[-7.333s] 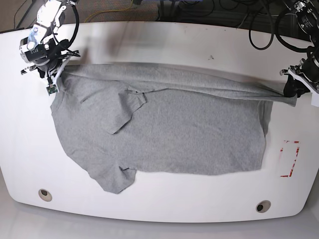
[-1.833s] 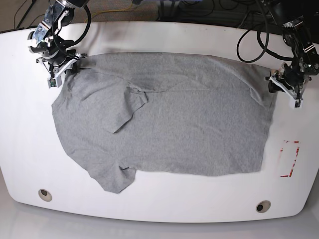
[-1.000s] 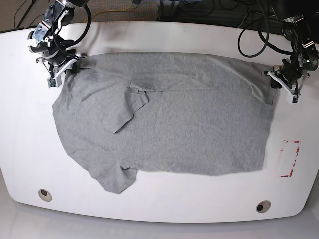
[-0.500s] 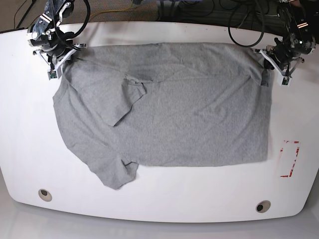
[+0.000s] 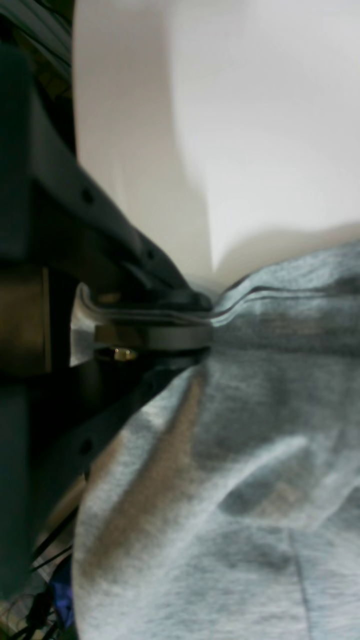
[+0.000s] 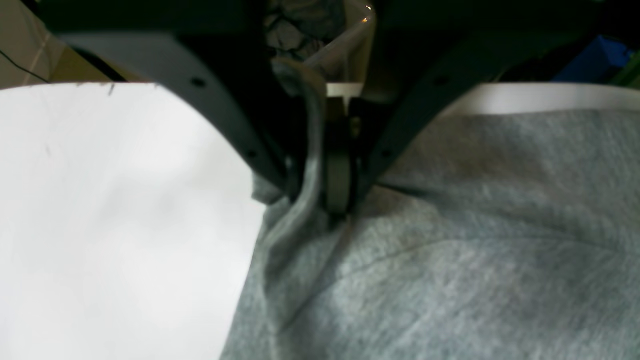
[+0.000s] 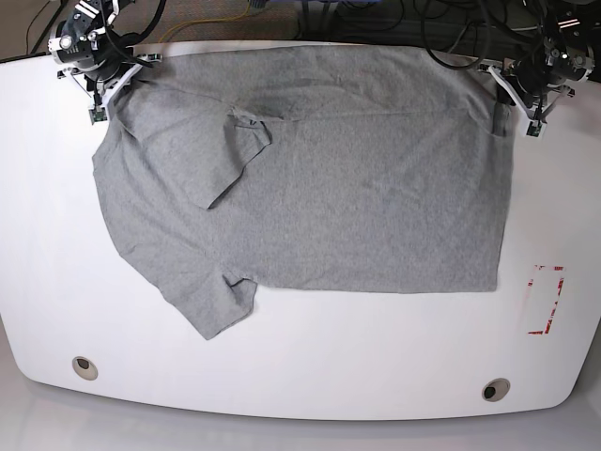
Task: Layout the t-shirt on the table in an organized manner, then fold the t-shirt properly
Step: 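Pull the shoulder edge away from the hem with both grippers, then release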
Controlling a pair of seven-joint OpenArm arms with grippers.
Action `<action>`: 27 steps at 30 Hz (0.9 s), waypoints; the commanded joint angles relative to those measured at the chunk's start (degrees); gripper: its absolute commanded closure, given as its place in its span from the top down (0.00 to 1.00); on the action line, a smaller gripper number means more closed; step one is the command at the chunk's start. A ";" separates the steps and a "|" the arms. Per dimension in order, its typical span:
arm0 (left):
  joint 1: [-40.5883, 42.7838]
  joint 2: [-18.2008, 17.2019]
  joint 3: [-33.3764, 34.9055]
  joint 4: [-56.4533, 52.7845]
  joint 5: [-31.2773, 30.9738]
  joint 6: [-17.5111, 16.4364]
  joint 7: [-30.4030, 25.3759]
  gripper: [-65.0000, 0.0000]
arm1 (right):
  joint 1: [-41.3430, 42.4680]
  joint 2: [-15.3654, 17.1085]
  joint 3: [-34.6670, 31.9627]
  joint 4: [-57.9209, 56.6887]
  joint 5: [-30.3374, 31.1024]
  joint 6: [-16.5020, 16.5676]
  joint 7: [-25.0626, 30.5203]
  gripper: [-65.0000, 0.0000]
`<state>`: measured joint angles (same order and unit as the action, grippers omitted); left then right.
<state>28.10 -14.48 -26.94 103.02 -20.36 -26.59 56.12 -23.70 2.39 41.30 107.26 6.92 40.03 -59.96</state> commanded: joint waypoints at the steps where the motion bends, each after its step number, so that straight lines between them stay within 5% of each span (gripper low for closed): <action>1: 0.25 -0.60 -0.36 1.02 -0.08 0.00 -0.16 0.04 | -0.87 0.38 0.24 1.00 0.34 -0.03 0.05 0.01; 7: 0.17 -0.68 -0.36 1.02 -0.08 0.00 -0.16 0.05 | -1.13 0.38 0.33 1.00 0.34 -0.03 0.05 0.04; 11: -0.19 -0.86 -0.36 1.64 -0.08 0.00 -0.16 0.17 | -0.96 0.46 0.50 1.70 0.34 -0.03 0.05 0.27; 17: -0.27 -0.86 -1.33 3.92 -0.08 0.00 -0.16 0.45 | 0.01 0.11 3.93 3.81 0.34 -0.03 0.05 0.74; 20: -0.54 -0.86 -2.73 4.80 -0.08 0.00 -0.16 0.53 | 1.07 0.20 4.37 3.81 0.34 -0.03 0.05 0.89; 27: -3.70 -0.86 -3.70 6.82 -0.17 0.00 1.07 0.56 | 2.30 1.61 4.37 5.57 0.34 -0.03 0.05 0.87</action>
<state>25.15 -14.66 -30.11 107.96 -19.57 -26.57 57.54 -21.71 2.50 45.25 110.78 6.92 40.10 -60.64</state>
